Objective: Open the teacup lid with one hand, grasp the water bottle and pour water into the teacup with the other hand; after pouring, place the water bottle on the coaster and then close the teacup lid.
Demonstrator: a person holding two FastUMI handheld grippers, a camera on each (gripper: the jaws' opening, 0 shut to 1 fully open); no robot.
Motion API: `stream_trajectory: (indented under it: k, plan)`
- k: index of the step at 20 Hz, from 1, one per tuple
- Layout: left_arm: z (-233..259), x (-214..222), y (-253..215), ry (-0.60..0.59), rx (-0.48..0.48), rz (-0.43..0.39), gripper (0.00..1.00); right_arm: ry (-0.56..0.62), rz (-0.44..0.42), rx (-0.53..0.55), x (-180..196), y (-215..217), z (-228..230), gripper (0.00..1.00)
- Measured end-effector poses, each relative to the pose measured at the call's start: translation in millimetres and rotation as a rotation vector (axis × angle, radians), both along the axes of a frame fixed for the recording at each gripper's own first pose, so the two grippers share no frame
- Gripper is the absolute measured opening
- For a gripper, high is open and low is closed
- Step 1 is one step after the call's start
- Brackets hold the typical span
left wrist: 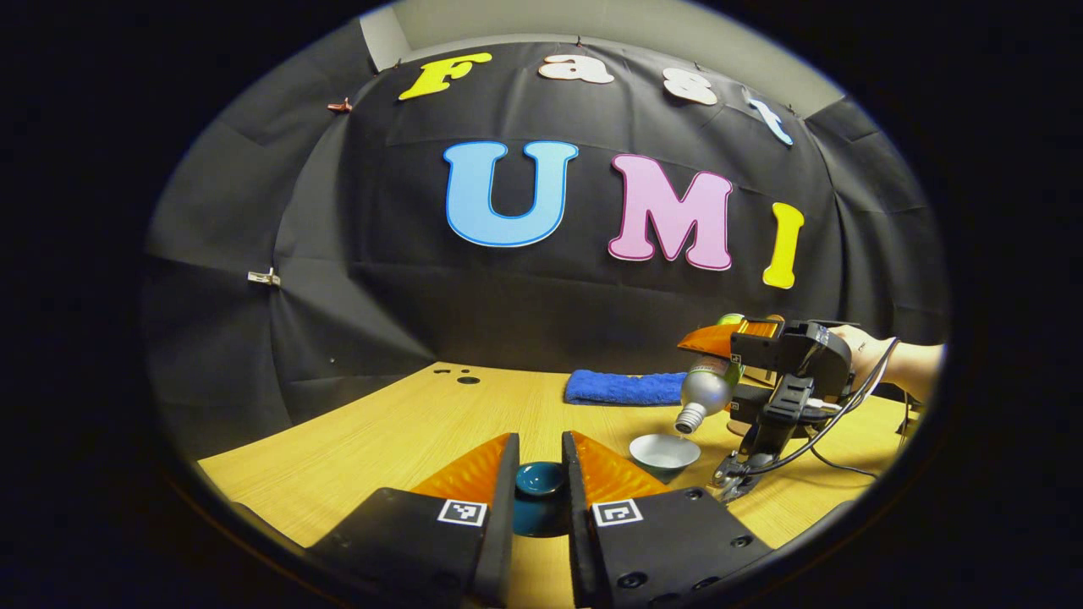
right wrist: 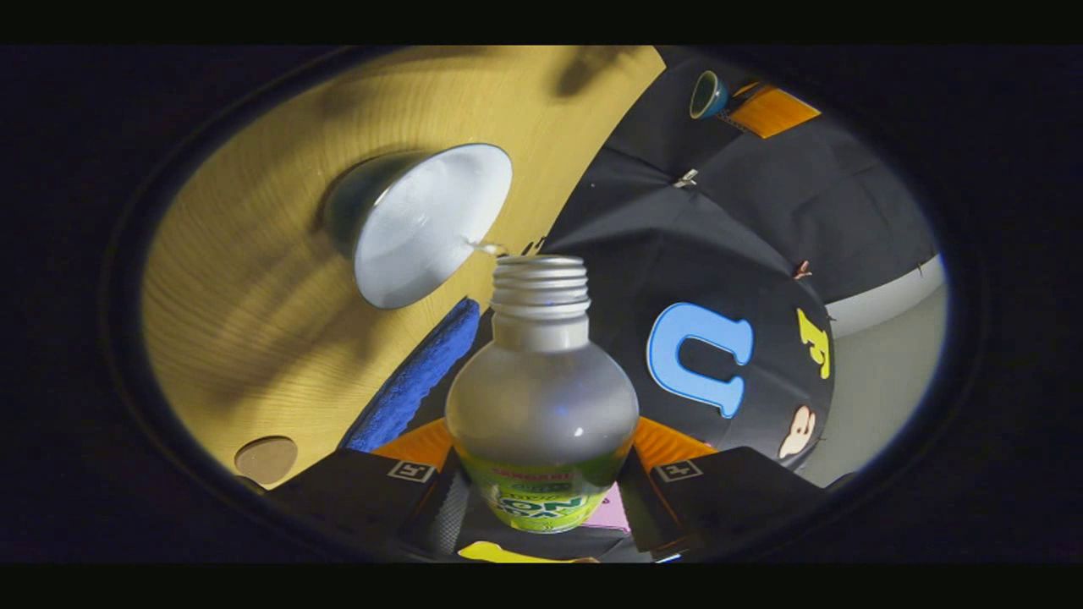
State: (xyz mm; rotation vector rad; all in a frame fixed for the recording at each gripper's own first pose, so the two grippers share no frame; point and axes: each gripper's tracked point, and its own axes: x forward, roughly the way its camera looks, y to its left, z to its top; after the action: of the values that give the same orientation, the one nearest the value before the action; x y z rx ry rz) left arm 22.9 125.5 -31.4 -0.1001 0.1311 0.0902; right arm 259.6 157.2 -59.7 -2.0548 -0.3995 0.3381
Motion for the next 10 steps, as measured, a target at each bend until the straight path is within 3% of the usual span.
stream_trajectory:
  k: [7, 10]
  plan:
    - [4.0, -0.1, 1.1, 0.001, 0.018, 0.011, 0.31, 0.002, -0.013, 0.041, -1.3, -7.0, -6.4, 0.78]
    - [3.4, -1.0, 1.5, 0.005, 0.02, 0.018, 0.31, 0.064, -0.059, 0.146, -0.3, -20.5, -16.4, 0.78]
